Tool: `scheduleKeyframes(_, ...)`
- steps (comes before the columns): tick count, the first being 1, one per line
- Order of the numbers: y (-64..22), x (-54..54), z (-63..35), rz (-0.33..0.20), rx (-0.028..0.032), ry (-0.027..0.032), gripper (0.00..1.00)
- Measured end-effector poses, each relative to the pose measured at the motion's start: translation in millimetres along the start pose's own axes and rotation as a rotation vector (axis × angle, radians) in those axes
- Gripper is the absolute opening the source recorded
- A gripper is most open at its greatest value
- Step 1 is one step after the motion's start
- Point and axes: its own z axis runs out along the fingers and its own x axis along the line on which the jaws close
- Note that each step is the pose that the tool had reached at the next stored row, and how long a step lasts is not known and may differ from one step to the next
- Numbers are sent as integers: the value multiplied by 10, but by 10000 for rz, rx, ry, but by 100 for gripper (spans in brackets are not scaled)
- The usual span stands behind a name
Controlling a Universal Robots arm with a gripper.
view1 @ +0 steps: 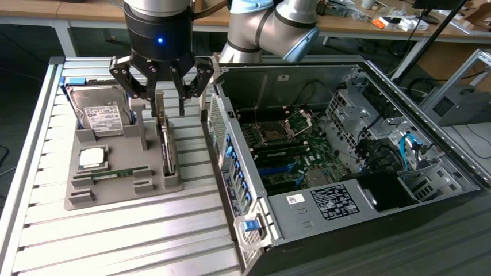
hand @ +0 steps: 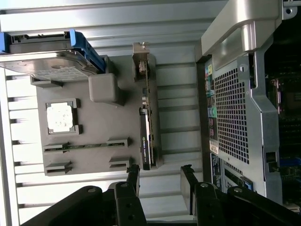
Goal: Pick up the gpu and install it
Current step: 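Pick up the gpu and move the gpu toward the slot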
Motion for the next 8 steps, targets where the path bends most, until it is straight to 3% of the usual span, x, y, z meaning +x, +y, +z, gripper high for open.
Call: scheduleKeyframes(8, -4, 0, 16, 0, 1, 0, 48)
